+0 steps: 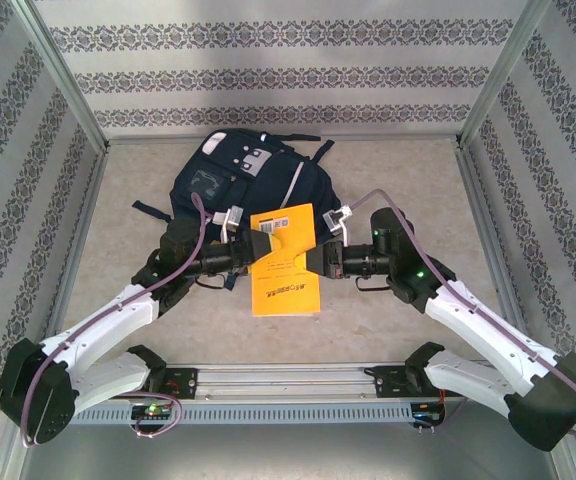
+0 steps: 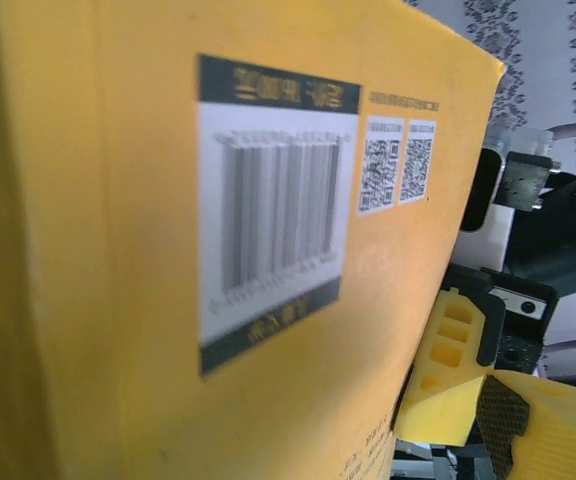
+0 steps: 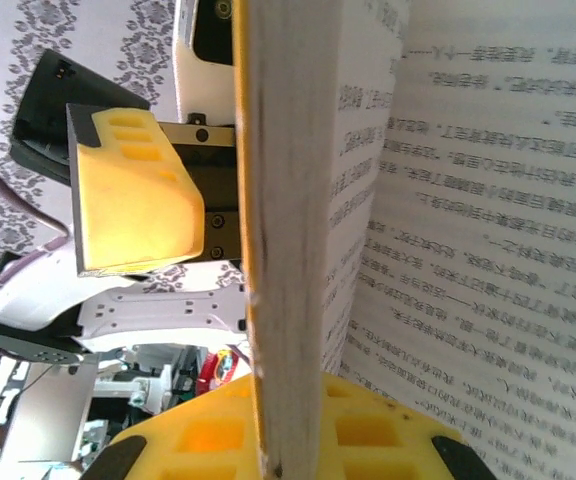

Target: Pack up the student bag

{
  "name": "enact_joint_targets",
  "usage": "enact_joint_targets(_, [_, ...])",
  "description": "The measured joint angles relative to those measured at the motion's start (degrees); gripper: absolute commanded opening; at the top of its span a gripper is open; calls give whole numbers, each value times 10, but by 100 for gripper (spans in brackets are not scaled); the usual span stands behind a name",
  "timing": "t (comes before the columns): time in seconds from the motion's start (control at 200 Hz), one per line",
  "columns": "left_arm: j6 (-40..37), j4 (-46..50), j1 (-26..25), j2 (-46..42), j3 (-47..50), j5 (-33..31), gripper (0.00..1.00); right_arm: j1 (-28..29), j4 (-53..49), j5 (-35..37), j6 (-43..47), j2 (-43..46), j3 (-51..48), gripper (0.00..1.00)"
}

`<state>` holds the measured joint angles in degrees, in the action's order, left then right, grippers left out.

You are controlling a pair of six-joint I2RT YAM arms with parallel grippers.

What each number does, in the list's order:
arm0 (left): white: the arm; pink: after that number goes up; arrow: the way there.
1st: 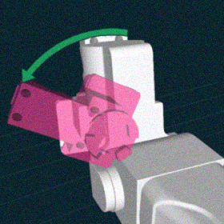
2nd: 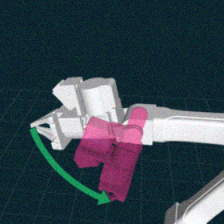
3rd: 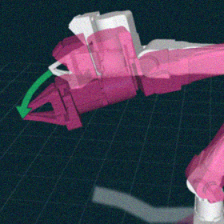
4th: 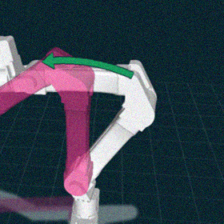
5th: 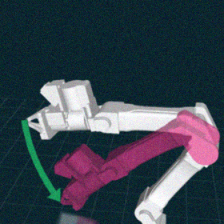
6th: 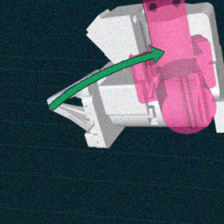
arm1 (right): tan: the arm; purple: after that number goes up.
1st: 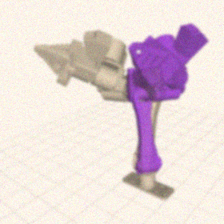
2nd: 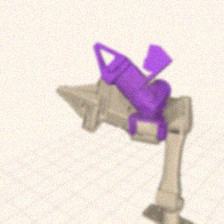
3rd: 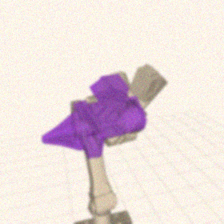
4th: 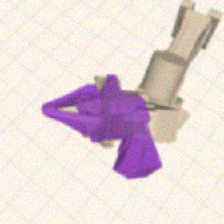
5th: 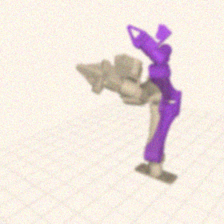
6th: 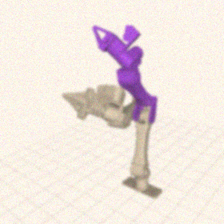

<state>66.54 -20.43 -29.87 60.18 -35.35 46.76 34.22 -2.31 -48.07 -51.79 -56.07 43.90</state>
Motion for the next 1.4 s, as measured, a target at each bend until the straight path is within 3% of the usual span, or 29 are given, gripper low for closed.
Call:
enact_joint_targets(0.105, [22, -45, 0, 3, 11, 5, 81, -6, 10, -6, -5, 0, 0, 0])
enact_joint_targets(0.375, [28, -73, 4, 4, 19, 8, 18, -34, 3, -15, -3, 0, 0, 0])
enact_joint_targets(0.475, [20, -75, 3, 3, 19, 8, 0, -37, -10, -14, 0, 0, 0, 7])
enact_joint_targets(0.64, [5, -56, 3, -2, 19, 1, 0, -39, -51, 16, 35, 1, 5, 51])
enact_joint_targets(0.744, [-11, -10, 3, -21, 18, -39, 0, -41, -96, 105, 56, 20, 15, 80])
enact_joint_targets(0.814, [-13, 9, 3, -37, 17, -90, 0, -41, -90, 159, 41, 54, 4, 90])
enact_joint_targets(0.944, [5, 2, 3, -44, 9, -191, 0, -39, -27, 222, -14, 93, -26, 95])
enact_joint_targets(1.119, [62, -56, 3, -25, -1, -315, 0, -7, 97, 274, -135, 52, -61, 98])
enact_joint_targets(1.404, [133, -119, -4, 33, -42, -415, 0, 81, 279, 352, -253, -29, -74, 98])
